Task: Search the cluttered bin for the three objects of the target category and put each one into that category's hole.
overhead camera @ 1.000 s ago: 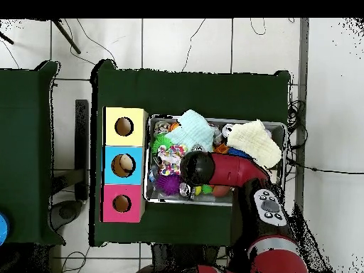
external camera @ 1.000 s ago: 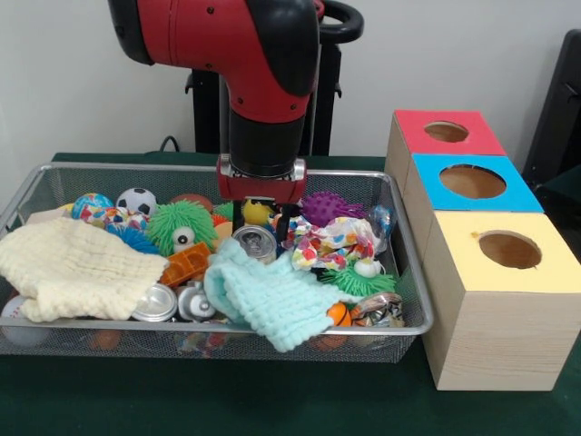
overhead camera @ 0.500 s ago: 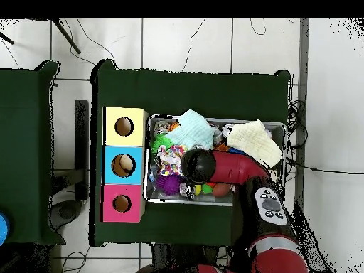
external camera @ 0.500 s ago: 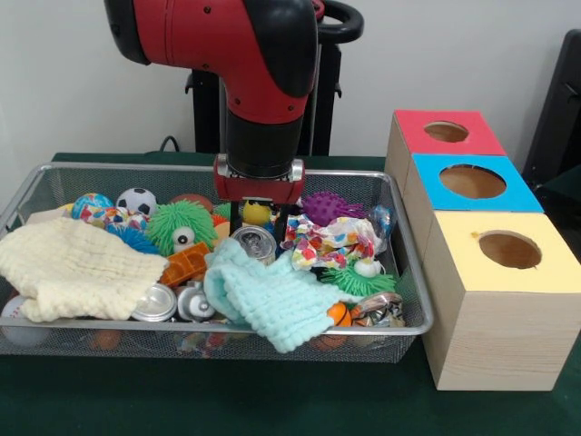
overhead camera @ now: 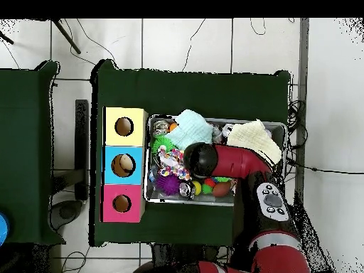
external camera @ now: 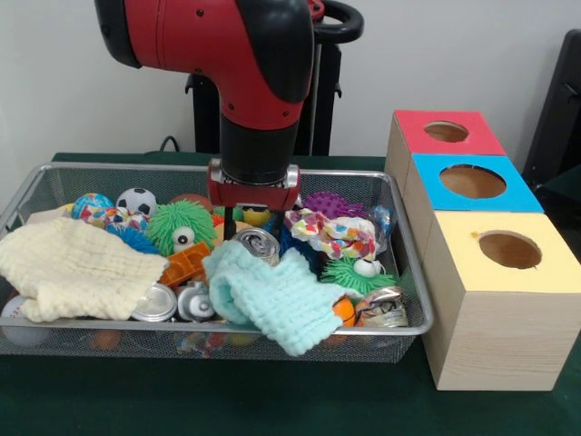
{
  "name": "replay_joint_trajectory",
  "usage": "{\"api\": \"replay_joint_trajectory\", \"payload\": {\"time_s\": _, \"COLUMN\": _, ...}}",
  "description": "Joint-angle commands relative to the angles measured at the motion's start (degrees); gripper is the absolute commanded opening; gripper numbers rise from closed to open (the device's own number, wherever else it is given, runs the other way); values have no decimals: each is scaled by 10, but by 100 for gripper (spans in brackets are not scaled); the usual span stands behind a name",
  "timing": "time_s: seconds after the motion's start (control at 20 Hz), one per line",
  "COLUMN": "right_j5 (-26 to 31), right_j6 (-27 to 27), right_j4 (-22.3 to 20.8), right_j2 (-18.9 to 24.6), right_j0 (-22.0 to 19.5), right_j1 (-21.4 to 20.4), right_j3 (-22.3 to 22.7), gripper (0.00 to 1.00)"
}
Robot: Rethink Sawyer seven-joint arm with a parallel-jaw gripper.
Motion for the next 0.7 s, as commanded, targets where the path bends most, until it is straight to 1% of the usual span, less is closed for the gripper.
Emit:
{"api": "replay_joint_trajectory", "payload": {"time_s": 0.05, "right_j5": 34, "right_j6": 23, "right_j4": 9, "right_j2": 46, "right_j0": -5, "right_j1": 18, "right_j3": -68, "gripper": 100}}
{"api": "replay_joint_trajectory", "payload": {"time_s": 0.4, "right_j5": 46, "right_j6": 29, "right_j4": 10, "right_j2": 42, "right_j0": 6, "right_j1": 37, "right_j3": -97, "gripper": 100}}
{"api": "replay_joint_trajectory", "payload": {"time_s": 0.7, "right_j5": 37, "right_j6": 47, "right_j4": 9, "right_j2": 35, "right_j0": 22, "right_j1": 42, "right_j3": -97, "gripper": 100}}
